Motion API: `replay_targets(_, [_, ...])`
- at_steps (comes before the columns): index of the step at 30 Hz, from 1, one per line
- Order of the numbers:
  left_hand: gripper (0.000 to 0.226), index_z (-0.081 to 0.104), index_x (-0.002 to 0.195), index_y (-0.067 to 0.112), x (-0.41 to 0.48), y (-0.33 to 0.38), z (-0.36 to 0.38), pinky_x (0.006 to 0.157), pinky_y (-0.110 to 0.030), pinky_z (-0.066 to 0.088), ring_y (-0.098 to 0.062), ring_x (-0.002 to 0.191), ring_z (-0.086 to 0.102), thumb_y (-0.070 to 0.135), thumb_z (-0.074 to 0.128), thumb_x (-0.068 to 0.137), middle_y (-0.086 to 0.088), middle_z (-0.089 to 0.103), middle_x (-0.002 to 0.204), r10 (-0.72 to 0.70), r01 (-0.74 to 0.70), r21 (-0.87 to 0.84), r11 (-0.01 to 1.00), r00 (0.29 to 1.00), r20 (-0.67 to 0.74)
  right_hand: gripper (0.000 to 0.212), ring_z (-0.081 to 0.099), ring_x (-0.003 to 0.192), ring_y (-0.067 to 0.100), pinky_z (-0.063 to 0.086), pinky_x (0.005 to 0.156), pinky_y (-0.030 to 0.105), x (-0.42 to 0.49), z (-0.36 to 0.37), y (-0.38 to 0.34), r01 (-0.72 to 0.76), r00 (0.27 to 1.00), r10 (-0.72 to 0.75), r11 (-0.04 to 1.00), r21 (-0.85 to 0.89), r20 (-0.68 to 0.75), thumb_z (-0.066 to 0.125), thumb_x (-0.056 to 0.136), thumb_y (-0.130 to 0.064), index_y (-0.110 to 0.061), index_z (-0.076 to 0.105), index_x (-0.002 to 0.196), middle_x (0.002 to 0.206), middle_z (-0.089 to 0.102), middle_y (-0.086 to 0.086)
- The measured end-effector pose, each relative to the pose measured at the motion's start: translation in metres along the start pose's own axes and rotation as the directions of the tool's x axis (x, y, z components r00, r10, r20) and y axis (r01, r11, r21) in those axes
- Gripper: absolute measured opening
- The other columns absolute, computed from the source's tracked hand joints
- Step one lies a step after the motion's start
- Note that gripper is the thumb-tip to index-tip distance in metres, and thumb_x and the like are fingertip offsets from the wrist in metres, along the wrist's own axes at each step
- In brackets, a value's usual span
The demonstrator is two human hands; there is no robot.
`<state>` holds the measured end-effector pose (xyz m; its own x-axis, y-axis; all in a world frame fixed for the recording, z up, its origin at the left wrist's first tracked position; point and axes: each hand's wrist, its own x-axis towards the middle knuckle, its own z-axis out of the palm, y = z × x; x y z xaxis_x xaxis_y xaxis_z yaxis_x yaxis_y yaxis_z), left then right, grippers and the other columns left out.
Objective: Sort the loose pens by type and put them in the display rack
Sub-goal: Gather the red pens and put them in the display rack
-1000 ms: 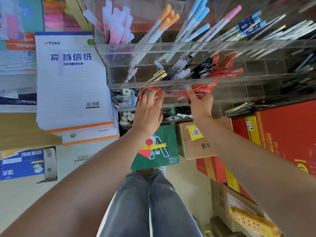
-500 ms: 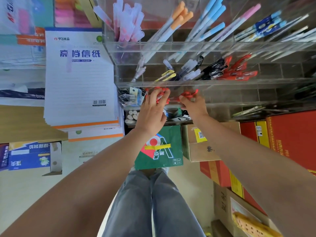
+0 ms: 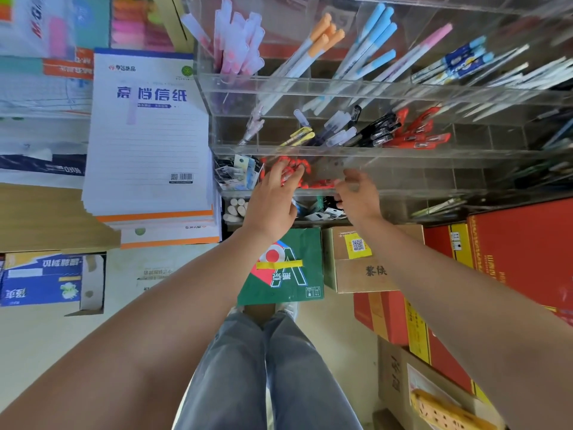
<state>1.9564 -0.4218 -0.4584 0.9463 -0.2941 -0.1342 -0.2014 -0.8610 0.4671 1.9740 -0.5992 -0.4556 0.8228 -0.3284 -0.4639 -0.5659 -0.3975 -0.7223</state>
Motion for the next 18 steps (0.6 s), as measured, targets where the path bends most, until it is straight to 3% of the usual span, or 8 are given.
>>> replay_targets(2, [0.073, 0.037, 0.146, 0.017, -0.005, 0.002, -0.002, 0.100, -0.042, 0.047, -0.031, 0.127, 0.045, 0.009, 0.067, 0.080, -0.014, 0.027, 0.150, 0.000, 0.000, -0.006, 1.000, 0.999, -0.040, 0.030, 0.060, 0.095, 0.017, 0.050, 0.092, 0.036, -0.011, -0.005, -0.003, 0.088, 0.995, -0.091, 0.993, -0.084, -0.029, 0.058, 0.092, -0.024, -0.016, 0.055, 0.121, 0.115, 0.061, 0.002])
replay_targets(6, [0.058, 0.048, 0.136, 0.015, -0.021, 0.006, -0.016, 0.092, -0.041, 0.050, -0.027, 0.114, 0.053, 0.007, 0.063, 0.081, -0.011, 0.045, 0.133, 0.011, -0.013, -0.018, 1.000, 0.994, -0.111, 0.017, 0.054, 0.072, 0.005, 0.048, 0.067, 0.017, -0.042, -0.011, -0.015, 0.278, 0.959, -0.281, 0.955, -0.106, -0.022, 0.056, 0.094, -0.012, -0.013, 0.058, 0.110, 0.087, 0.059, -0.013])
replay_targets(11, [0.027, 0.059, 0.116, 0.014, -0.057, -0.014, -0.058, 0.069, -0.031, 0.045, -0.024, 0.092, 0.061, 0.014, 0.052, 0.090, -0.006, 0.059, 0.108, -0.007, 0.007, -0.004, 1.000, 0.977, -0.211, 0.012, 0.061, 0.068, 0.018, 0.051, 0.064, 0.034, -0.081, 0.015, -0.046, 0.463, 0.883, -0.441, 0.874, -0.149, 0.159, 0.057, 0.092, -0.010, -0.017, 0.064, 0.099, 0.079, 0.066, 0.003])
replay_targets(13, [0.019, 0.059, 0.108, 0.016, -0.078, -0.036, -0.078, 0.061, -0.028, 0.040, -0.022, 0.084, 0.062, 0.019, 0.050, 0.091, -0.003, 0.063, 0.099, -0.057, 0.062, 0.010, 0.998, 0.963, -0.264, 0.014, 0.058, 0.060, 0.014, 0.050, 0.058, 0.035, -0.100, 0.039, -0.068, 0.538, 0.837, -0.504, 0.830, -0.147, 0.213, 0.056, 0.091, -0.009, -0.020, 0.063, 0.095, 0.074, 0.066, 0.004])
replay_targets(16, [0.010, 0.058, 0.093, 0.017, -0.116, -0.080, -0.106, 0.054, -0.032, 0.044, -0.026, 0.071, 0.063, 0.024, 0.052, 0.088, -0.002, 0.063, 0.077, -0.158, 0.149, -0.053, 0.987, 0.926, -0.343, 0.016, 0.056, 0.056, 0.022, 0.047, 0.054, 0.037, -0.131, 0.086, -0.102, 0.639, 0.755, -0.586, 0.757, -0.134, 0.294, 0.055, 0.089, -0.009, -0.021, 0.065, 0.094, 0.068, 0.064, 0.008])
replay_targets(18, [0.011, 0.057, 0.090, 0.017, -0.150, -0.119, -0.126, 0.053, -0.034, 0.045, -0.026, 0.068, 0.062, 0.026, 0.052, 0.090, -0.002, 0.062, 0.072, -0.243, 0.223, -0.095, 0.970, 0.907, -0.343, 0.016, 0.057, 0.057, 0.029, 0.048, 0.057, 0.039, -0.157, 0.130, -0.122, 0.678, 0.709, -0.607, 0.727, -0.109, 0.360, 0.052, 0.086, -0.014, -0.020, 0.065, 0.094, 0.067, 0.064, 0.009])
